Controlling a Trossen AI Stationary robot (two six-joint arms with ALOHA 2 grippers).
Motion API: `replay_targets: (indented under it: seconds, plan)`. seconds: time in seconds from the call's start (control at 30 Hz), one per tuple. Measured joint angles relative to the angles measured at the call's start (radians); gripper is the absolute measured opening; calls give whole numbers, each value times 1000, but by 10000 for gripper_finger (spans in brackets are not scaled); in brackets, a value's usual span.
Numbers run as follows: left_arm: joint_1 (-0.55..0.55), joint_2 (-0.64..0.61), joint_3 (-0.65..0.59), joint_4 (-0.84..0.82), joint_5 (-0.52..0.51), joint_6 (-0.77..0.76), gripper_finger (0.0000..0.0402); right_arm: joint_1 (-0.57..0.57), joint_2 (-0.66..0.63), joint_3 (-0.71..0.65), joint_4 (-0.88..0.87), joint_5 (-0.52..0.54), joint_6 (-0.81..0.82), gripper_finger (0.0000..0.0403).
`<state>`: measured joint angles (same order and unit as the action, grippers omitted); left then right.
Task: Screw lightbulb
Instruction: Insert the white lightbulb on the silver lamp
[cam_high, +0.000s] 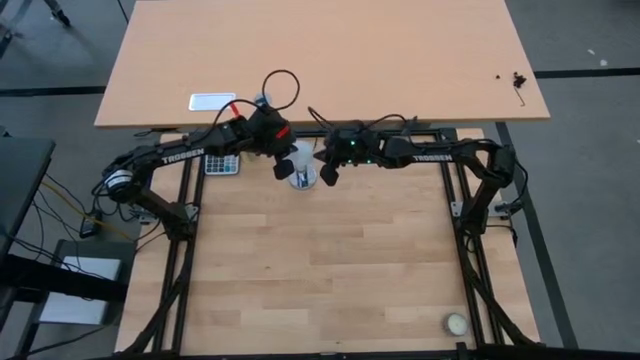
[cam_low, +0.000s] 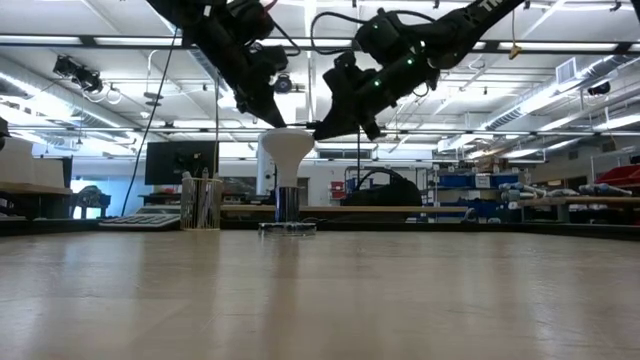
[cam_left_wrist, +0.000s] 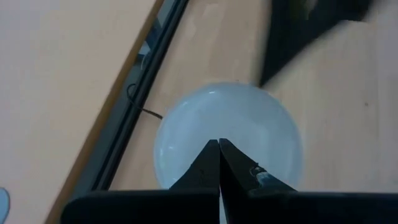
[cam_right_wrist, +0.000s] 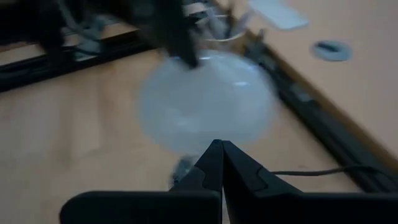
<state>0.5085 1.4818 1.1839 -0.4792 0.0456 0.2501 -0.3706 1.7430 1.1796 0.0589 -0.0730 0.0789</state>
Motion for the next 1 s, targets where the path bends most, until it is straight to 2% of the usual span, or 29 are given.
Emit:
replay_targets:
  seconds: [0.17,0.23,0.43,0.53,0.73,1.0]
  plan:
    - [11,1,1,13,14,0,0,34,-8,-3,-17,-71,6,11]
    - [13,1,1,14,14,0,0,47,-16,-2,-12,-63,-1,11]
    - [14,0,1,6,9,0,0,33,-36,-1,5,153,-21,11]
    - [13,0,1,6,9,0,0,-1,-32,-1,-8,178,-19,11]
    - [14,0,1,9,12,-3,0,-25,-11,-2,-11,82,4,11]
    - [14,0,1,9,11,-3,0,0,-8,-1,0,42,-2,11]
